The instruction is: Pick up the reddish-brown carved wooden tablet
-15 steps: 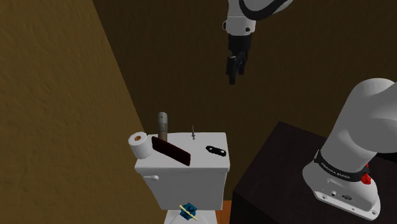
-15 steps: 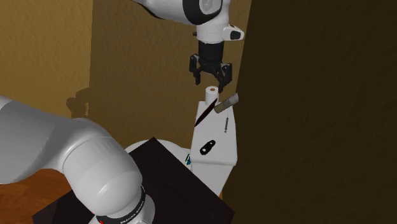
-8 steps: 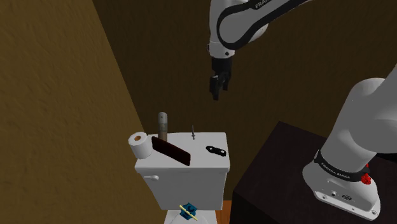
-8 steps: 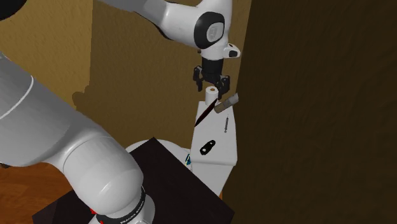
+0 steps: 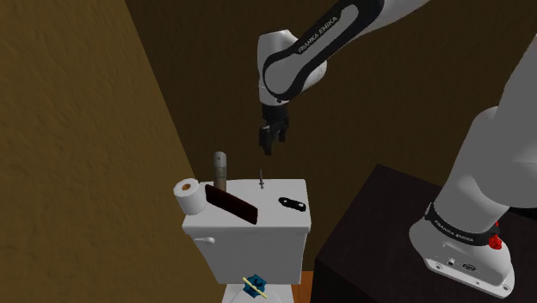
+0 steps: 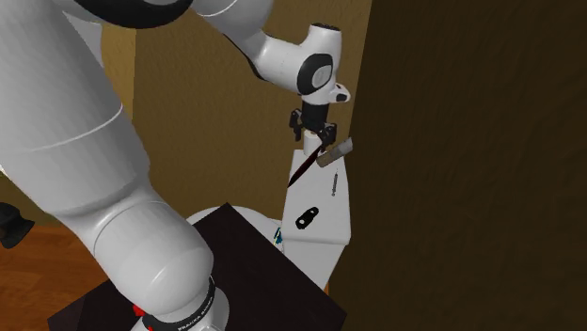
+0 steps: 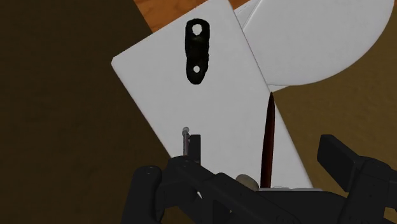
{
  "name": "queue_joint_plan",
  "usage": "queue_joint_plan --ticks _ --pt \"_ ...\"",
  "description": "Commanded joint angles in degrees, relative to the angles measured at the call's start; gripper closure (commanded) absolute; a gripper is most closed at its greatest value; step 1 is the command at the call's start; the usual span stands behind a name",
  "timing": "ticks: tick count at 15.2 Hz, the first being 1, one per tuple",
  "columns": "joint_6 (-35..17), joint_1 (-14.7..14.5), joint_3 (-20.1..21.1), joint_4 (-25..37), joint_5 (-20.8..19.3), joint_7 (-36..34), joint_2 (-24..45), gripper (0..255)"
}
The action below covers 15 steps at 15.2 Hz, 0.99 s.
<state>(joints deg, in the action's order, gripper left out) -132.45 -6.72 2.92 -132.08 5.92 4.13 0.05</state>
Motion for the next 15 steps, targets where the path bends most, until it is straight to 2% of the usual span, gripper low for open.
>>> queue_joint_plan --ticks 1,8,15 --pt "-2.56 -0.40 0.40 1.77 0.70 -0.01 4.23 0" --pt "-7.92 -1.89 1.90 11.76 2.16 -0.73 19.26 0" --pt "-9.95 -3.61 2.97 25.31 2.64 -1.75 34.42 0"
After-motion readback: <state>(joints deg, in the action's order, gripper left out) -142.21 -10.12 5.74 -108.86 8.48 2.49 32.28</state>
